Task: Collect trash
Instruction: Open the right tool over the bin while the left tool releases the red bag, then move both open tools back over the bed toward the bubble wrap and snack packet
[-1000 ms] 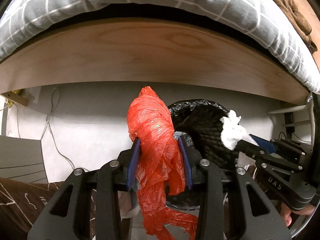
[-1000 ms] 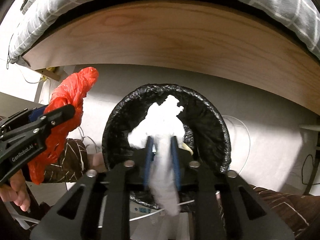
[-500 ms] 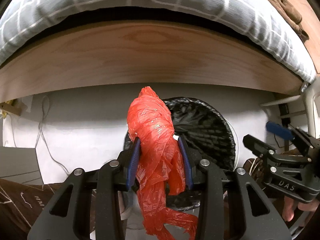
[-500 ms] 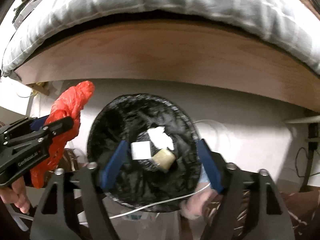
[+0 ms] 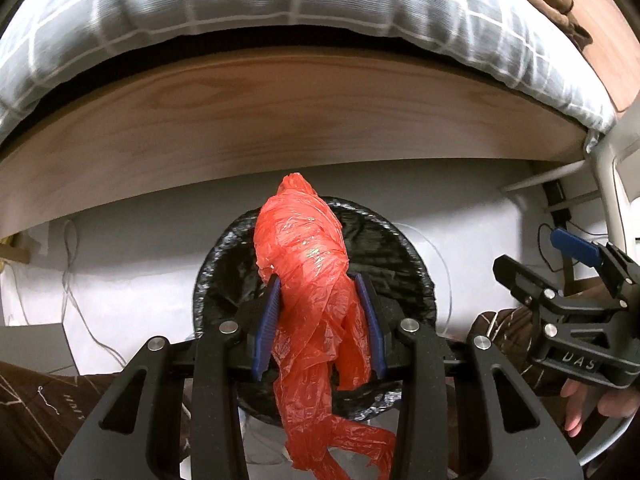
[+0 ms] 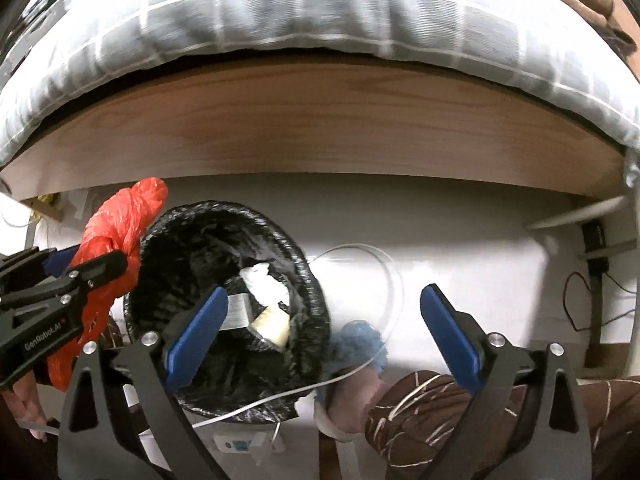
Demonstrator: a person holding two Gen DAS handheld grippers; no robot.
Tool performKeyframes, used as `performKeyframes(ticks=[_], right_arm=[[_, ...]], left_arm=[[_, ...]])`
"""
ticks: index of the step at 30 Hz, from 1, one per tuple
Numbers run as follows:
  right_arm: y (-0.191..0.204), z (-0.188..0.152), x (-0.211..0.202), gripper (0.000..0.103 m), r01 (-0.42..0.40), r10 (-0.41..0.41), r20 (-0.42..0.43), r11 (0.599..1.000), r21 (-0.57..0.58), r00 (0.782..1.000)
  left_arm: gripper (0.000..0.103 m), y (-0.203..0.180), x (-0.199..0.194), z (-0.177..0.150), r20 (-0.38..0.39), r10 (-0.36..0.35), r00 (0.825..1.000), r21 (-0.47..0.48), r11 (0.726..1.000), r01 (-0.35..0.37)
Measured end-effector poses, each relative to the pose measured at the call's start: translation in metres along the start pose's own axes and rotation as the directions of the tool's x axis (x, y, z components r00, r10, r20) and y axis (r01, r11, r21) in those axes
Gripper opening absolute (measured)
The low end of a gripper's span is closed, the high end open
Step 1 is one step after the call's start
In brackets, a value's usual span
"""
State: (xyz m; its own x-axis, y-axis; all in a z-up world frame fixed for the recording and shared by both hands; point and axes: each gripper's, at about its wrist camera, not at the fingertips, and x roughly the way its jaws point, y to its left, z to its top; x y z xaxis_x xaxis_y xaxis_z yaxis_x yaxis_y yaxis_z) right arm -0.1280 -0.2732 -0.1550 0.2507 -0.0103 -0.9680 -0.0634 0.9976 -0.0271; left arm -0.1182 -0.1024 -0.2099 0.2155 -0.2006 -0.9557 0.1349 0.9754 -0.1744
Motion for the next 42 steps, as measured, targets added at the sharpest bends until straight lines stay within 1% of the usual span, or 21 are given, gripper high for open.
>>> performKeyframes(ticks=[7, 13, 16, 17, 18, 20, 22, 24, 25, 27, 30, 32, 33, 37, 39, 42], right_arm=[[-0.016, 0.004, -0.007, 0.093, 0.05, -0.051, 0.023, 0.998, 0.028, 0.998], [-0.024, 0.003, -0.015, 0.093, 0.056, -0.057, 0.045, 0.998, 0.04, 0.997], [-0.023, 0.004, -0.018, 0.093, 0.057, -0.06, 0.06, 0.998, 0.037, 0.996], [-0.022, 0.005, -0.02, 0.093, 0.056, -0.059, 0.068, 0.998, 0.037, 0.996], [-0.022, 0.005, -0.021, 0.093, 0.057, -0.06, 0.076, 0.998, 0.037, 0.995], [-0.024, 0.007, -0.025, 0.093, 0.052, -0.055, 0.086, 0.998, 0.041, 0.995], [-0.025, 0.009, -0.029, 0.093, 0.048, -0.052, 0.101, 0.998, 0.045, 0.994], [-0.024, 0.012, -0.034, 0.093, 0.043, -0.048, 0.119, 0.998, 0.046, 0.992], [-0.023, 0.015, -0.038, 0.093, 0.038, -0.044, 0.137, 0.998, 0.042, 0.99], [-0.022, 0.02, -0.046, 0.093, 0.034, -0.041, 0.17, 0.998, 0.043, 0.985], [-0.023, 0.026, -0.056, 0.093, 0.024, -0.034, 0.209, 0.998, 0.05, 0.977], [-0.023, 0.031, -0.067, 0.093, 0.02, -0.031, 0.243, 0.999, 0.05, 0.97], [-0.022, 0.035, -0.073, 0.093, 0.021, -0.033, 0.265, 0.999, 0.047, 0.964], [-0.021, 0.044, -0.089, 0.093, 0.019, -0.033, 0.326, 0.999, 0.046, 0.945], [-0.021, 0.047, -0.094, 0.093, 0.017, -0.032, 0.346, 0.999, 0.048, 0.938], [-0.022, 0.058, -0.105, 0.093, 0.017, -0.036, 0.381, 0.998, 0.053, 0.924]], left_arm=[[0.037, -0.019, 0.0, 0.001, -0.003, -0.014, 1.0, 0.042, 0.999, 0.014], [0.038, -0.029, -0.001, -0.002, 0.006, -0.023, 1.0, 0.069, 0.997, 0.023], [0.044, -0.031, -0.004, -0.004, 0.022, -0.009, 1.0, 0.081, 0.997, 0.007], [0.049, -0.033, -0.005, -0.003, 0.025, -0.003, 1.0, 0.083, 0.997, 0.001], [0.057, -0.032, -0.007, -0.004, 0.033, 0.009, 0.999, 0.085, 0.996, -0.012], [0.066, -0.034, -0.011, -0.003, 0.052, 0.032, 0.998, 0.091, 0.995, -0.037], [0.07, -0.035, -0.015, -0.002, 0.069, 0.041, 0.997, 0.093, 0.995, -0.048], [0.078, -0.034, -0.022, -0.001, 0.091, 0.048, 0.995, 0.085, 0.995, -0.055], [0.08, -0.034, -0.027, 0.001, 0.108, 0.055, 0.993, 0.081, 0.995, -0.064], [0.088, -0.032, -0.035, 0.002, 0.139, 0.068, 0.988, 0.074, 0.994, -0.079], [0.094, -0.027, -0.048, 0.007, 0.175, 0.075, 0.982, 0.047, 0.995, -0.085], [0.096, -0.023, -0.059, 0.013, 0.2, 0.067, 0.977, 0.032, 0.997, -0.075], [0.097, -0.021, -0.07, 0.017, 0.232, 0.074, 0.97, 0.022, 0.996, -0.082], [0.097, -0.014, -0.096, 0.028, 0.302, 0.092, 0.949, 0.005, 0.995, -0.098], [0.097, -0.012, -0.106, 0.034, 0.328, 0.101, 0.939, -0.006, 0.994, -0.105], [0.097, -0.004, -0.121, 0.043, 0.354, 0.102, 0.93, -0.021, 0.995, -0.102]])
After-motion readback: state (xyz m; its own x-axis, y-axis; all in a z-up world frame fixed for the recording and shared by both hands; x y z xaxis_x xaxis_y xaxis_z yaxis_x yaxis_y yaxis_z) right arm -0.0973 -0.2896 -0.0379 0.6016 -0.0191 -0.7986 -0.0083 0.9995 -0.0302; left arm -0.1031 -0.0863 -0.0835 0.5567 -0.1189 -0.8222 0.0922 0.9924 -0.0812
